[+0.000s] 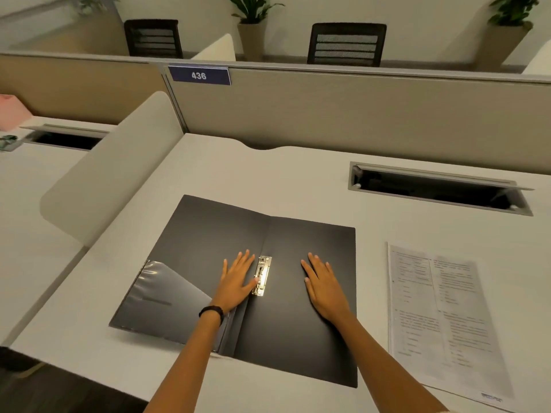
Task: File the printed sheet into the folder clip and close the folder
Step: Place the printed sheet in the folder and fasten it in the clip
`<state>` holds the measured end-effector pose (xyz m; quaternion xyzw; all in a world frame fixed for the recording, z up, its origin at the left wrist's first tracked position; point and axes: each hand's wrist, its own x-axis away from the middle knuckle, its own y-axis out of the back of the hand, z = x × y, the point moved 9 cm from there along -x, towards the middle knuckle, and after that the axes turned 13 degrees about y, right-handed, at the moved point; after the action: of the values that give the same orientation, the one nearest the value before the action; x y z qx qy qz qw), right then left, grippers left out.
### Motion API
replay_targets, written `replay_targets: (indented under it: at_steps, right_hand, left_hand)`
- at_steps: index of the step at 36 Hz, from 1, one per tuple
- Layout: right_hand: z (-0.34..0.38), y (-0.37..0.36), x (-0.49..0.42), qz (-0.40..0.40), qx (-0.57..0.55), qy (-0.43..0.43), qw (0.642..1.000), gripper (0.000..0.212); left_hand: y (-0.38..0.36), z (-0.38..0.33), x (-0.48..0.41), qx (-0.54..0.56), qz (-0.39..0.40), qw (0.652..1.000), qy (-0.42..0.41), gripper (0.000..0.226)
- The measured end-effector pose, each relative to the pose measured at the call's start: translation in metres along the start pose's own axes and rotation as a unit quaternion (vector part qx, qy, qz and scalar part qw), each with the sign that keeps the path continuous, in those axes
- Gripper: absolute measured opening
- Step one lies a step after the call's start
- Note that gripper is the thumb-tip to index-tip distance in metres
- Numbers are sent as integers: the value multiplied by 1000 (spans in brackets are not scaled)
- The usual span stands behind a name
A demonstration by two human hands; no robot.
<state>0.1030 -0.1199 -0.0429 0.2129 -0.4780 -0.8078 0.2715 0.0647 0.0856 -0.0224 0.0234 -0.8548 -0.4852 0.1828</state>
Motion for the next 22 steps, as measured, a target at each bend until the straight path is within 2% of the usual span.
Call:
replay_targets:
  at_steps: [9, 22]
  right_hand:
    - [2, -1, -3, -5, 11, 4, 1000, 47]
    - [3, 0, -2, -18, 3, -4, 1000, 48]
  left_hand:
    - [-4, 16, -19, -41, 94, 994, -28, 82]
    - [-5, 22, -24, -77, 152, 985, -38, 106]
